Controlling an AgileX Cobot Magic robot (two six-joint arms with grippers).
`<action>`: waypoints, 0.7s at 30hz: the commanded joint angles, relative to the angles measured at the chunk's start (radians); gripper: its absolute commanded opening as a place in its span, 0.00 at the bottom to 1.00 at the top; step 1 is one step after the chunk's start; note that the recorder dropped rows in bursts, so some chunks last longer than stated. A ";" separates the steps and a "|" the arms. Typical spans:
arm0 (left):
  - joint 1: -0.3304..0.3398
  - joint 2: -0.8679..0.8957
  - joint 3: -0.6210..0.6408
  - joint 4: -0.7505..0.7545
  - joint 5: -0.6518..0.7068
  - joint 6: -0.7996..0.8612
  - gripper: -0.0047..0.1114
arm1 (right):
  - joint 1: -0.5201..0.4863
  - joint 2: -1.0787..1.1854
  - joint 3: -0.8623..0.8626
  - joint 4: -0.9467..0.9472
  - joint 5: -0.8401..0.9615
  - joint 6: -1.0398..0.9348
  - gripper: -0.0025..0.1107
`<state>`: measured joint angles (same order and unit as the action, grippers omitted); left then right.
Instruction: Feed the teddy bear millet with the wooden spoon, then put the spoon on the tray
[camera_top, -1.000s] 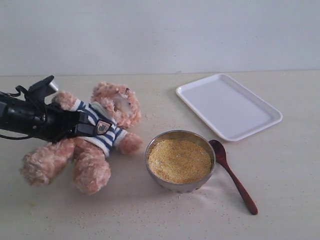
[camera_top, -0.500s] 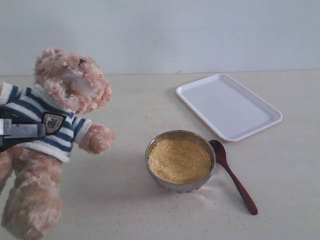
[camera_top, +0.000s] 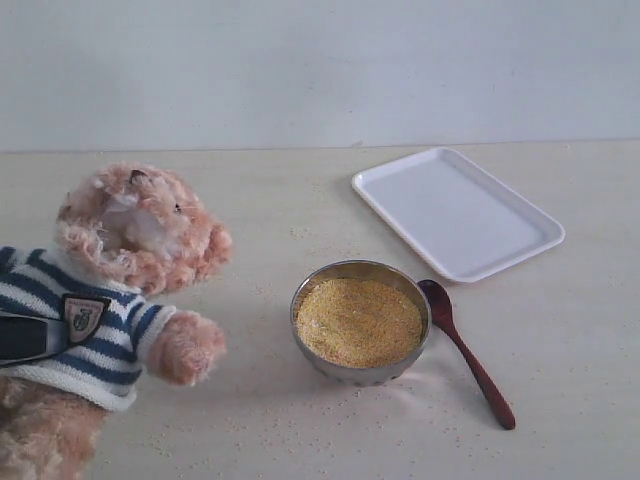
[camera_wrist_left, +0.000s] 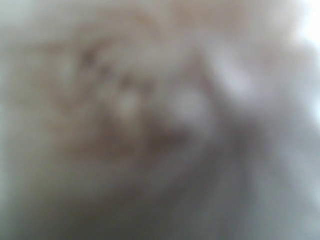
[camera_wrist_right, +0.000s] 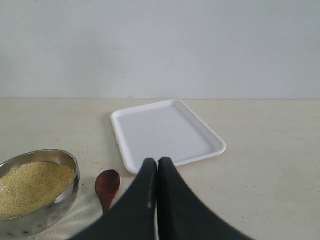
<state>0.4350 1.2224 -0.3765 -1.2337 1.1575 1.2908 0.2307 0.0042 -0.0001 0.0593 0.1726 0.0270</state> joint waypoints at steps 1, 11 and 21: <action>0.003 0.095 0.017 -0.040 0.037 0.024 0.08 | -0.001 -0.004 0.000 -0.001 -0.012 -0.005 0.02; 0.003 0.237 0.015 -0.057 -0.085 0.049 0.08 | -0.001 -0.004 0.000 -0.001 -0.012 -0.005 0.02; 0.003 0.257 0.015 -0.092 -0.072 0.096 0.08 | -0.001 -0.004 0.000 -0.001 -0.026 -0.005 0.02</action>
<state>0.4356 1.4774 -0.3611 -1.2943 1.0533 1.3731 0.2307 0.0042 -0.0001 0.0593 0.1594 0.0270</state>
